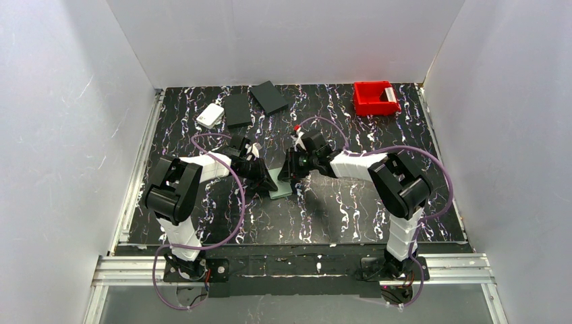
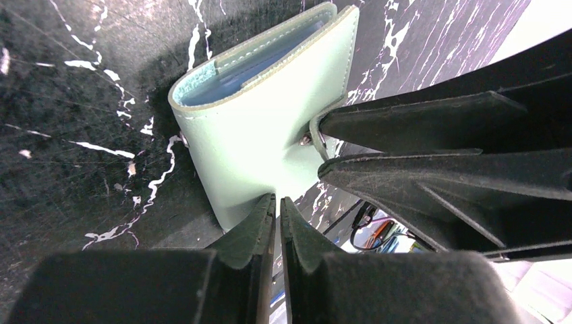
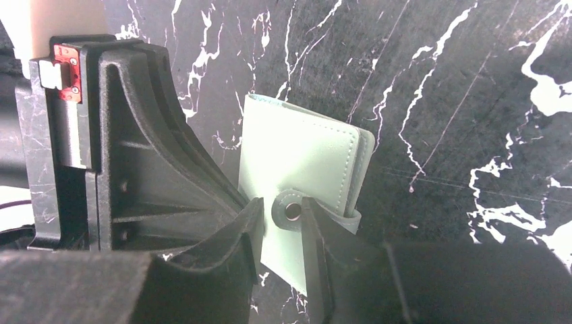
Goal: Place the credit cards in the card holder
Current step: Close the card holder at the center of the board.
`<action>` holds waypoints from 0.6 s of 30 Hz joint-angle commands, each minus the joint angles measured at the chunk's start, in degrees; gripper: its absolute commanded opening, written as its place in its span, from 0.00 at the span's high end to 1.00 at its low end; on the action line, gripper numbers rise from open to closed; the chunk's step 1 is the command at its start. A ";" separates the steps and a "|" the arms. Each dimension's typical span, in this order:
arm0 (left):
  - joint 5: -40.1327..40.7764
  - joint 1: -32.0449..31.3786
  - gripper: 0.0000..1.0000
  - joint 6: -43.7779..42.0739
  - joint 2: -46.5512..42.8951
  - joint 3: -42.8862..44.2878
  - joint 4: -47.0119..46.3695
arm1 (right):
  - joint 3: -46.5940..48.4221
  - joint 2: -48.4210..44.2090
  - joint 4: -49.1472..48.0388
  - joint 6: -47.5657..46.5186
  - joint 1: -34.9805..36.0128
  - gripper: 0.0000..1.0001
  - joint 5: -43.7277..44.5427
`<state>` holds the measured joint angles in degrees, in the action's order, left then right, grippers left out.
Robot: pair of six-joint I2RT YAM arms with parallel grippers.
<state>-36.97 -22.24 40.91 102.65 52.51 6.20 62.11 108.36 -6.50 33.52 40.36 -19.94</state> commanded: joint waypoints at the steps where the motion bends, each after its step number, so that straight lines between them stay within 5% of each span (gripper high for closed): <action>1: 1.22 -0.27 0.93 -1.66 0.37 0.40 2.92 | -3.35 2.27 -2.50 4.46 -0.51 0.66 -5.41; 12: 1.21 -0.29 0.93 -1.93 0.61 0.74 3.27 | -4.19 5.08 -4.71 5.36 -0.95 0.87 -7.58; 18: 1.39 -0.30 0.94 -2.47 0.62 1.34 4.07 | -4.04 5.45 -3.99 3.94 -0.90 0.73 -9.04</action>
<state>-37.23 -22.24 40.32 102.65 52.69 8.01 59.72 111.26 -15.11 38.98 38.30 -27.00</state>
